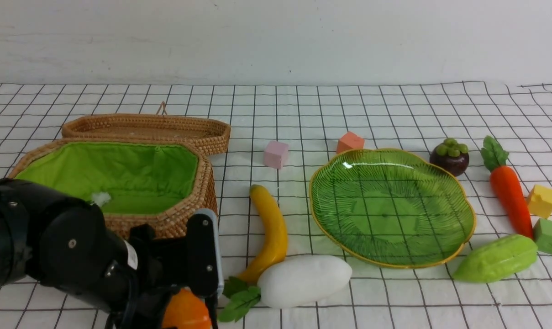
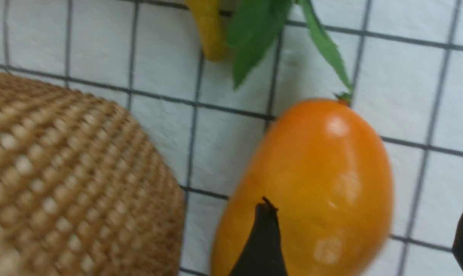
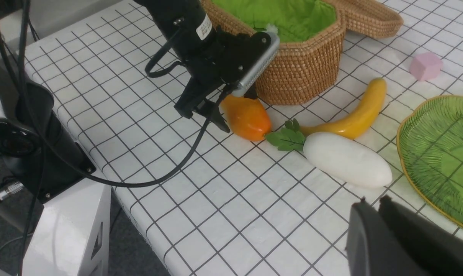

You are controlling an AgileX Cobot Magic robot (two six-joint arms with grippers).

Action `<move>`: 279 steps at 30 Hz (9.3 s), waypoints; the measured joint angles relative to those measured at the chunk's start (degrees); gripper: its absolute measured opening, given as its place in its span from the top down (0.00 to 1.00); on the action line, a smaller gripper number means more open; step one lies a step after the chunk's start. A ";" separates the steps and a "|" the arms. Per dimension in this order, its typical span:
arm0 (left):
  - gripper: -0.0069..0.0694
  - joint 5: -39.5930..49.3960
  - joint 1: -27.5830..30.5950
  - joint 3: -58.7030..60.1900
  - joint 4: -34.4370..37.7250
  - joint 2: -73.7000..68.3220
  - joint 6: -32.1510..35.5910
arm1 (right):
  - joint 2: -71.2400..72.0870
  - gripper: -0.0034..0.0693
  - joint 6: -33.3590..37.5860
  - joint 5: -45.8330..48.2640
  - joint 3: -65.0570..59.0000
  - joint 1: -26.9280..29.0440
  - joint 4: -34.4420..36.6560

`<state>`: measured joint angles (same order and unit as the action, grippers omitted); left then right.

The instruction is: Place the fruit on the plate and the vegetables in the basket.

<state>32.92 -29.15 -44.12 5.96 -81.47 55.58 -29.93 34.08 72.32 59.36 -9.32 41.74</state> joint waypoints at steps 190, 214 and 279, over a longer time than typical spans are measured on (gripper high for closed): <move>0.50 19.38 -10.00 -47.26 -17.92 -36.49 -69.99 | 0.11 0.75 -13.32 0.03 0.00 0.00 -7.43; 0.50 11.38 -10.85 -67.14 -0.31 -46.11 -15.77 | 0.11 0.74 -15.03 0.03 0.00 0.00 -9.20; 0.93 -5.62 -10.85 6.65 1.17 58.12 -55.58 | -61.87 0.19 17.68 -10.63 12.44 0.32 -47.13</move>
<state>27.30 -40.00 -37.47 7.13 -23.34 0.00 -91.80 51.75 61.69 71.80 -8.99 -5.39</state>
